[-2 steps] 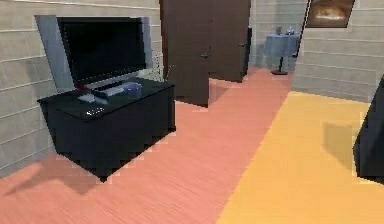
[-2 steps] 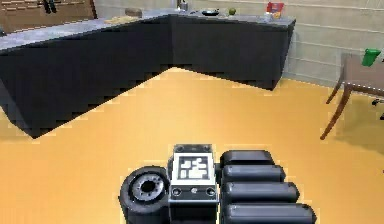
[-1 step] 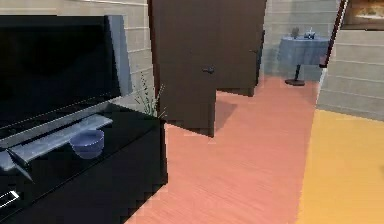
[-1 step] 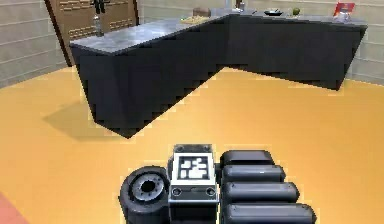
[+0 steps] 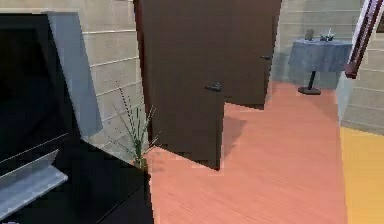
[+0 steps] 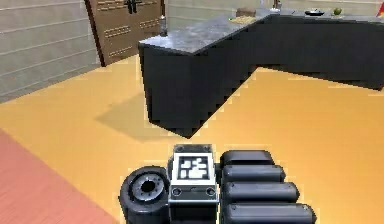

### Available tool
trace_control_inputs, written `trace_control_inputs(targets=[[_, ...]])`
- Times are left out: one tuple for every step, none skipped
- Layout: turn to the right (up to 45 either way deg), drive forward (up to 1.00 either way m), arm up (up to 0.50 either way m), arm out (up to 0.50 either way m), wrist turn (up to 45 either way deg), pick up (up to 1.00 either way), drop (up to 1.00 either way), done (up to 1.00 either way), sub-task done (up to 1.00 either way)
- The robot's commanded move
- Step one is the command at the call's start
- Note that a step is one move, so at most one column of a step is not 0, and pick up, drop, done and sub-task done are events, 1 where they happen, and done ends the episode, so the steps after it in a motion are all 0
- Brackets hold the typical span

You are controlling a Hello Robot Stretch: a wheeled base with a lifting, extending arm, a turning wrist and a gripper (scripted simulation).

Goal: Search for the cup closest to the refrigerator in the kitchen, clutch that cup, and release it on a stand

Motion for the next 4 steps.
trace_control_inputs(targets=[[-45.0, 0.0, 0.0, 0.0, 0.0, 0.0, 0.0, 0.0, 0.0], [-45.0, 0.0, 0.0, 0.0, 0.0, 0.0, 0.0, 0.0, 0.0], [-15.0, 0.0, 0.0, 0.0, 0.0, 0.0, 0.0, 0.0, 0.0], [45.0, 0.0, 0.0, 0.0, 0.0, 0.0, 0.0, 0.0, 0.0]])
